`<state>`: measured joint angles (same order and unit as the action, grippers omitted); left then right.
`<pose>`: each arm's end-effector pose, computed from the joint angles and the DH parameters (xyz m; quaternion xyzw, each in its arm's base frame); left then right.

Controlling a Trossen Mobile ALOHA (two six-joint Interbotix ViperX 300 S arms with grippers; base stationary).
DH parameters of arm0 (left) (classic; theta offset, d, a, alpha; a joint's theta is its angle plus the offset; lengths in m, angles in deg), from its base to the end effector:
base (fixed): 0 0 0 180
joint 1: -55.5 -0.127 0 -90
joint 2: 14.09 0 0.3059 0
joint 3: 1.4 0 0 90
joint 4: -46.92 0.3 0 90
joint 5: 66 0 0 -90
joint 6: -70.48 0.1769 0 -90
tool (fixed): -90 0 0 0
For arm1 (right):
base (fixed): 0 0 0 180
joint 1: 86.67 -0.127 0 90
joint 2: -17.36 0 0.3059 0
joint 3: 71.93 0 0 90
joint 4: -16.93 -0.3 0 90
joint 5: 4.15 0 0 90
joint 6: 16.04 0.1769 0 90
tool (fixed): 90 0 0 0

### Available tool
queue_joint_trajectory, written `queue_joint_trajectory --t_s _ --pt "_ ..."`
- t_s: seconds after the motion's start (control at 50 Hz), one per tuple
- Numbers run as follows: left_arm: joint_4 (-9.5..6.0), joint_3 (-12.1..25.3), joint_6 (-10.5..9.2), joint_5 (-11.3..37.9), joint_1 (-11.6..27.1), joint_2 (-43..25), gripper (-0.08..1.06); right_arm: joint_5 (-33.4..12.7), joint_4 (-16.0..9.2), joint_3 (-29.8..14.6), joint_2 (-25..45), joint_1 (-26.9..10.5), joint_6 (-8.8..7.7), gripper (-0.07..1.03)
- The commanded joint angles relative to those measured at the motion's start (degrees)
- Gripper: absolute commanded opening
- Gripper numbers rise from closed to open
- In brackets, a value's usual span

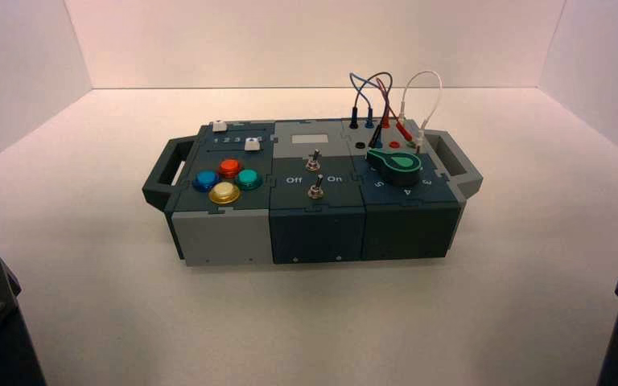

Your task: Turn the knob to position 5.

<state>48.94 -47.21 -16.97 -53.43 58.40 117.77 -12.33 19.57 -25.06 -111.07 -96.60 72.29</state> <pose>0.2645 -0.0120 0.2839 0.0432 0.1426 -0.0269 0.9885 0.2722 0.0465 0.2720 -0.0498 0.1407 0.0877 0.9849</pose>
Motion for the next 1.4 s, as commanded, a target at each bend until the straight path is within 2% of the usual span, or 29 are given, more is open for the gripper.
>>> queue_joint_trajectory --t_s 0.02,0.28,0.36,0.82,0.9,0.98,1.18,1.28,1.4 --pt "0.09 0.79 0.18 -0.18 0.26 -0.09 -0.03 0.35 0.0 -1.32 0.09 0.26 0.18 -0.02" --pt "0.09 0.53 0.26 0.44 0.35 -0.09 -0.03 0.35 0.0 -1.14 0.09 0.26 0.18 -0.02" --pt "0.09 0.97 0.26 1.93 1.05 -0.26 -0.03 0.09 -0.09 -1.05 0.18 0.18 0.18 -0.02" --pt "0.0 5.19 0.44 26.28 7.29 -2.64 -0.03 -4.04 -0.18 -2.37 4.31 0.0 0.26 -0.02" --pt "0.0 6.42 0.44 32.61 9.93 -3.08 -0.03 -4.57 -0.18 -2.46 5.71 0.0 0.26 -0.02" --pt "-0.09 6.94 0.44 36.12 12.48 -3.08 -0.03 -5.45 -0.26 -3.16 6.94 0.0 0.26 -0.02" --pt "-1.93 7.65 0.35 42.36 20.39 -2.64 -0.03 -7.03 -0.26 -3.69 8.44 0.0 0.26 -0.02" --pt "-3.52 7.47 -0.26 43.68 24.26 -2.81 -0.03 -7.56 -0.26 -3.78 8.7 -0.18 0.26 -0.02" --pt "-5.19 7.03 -0.26 44.03 26.72 -3.96 -0.03 -8.53 -0.18 -3.96 9.32 -0.62 0.26 -0.02"
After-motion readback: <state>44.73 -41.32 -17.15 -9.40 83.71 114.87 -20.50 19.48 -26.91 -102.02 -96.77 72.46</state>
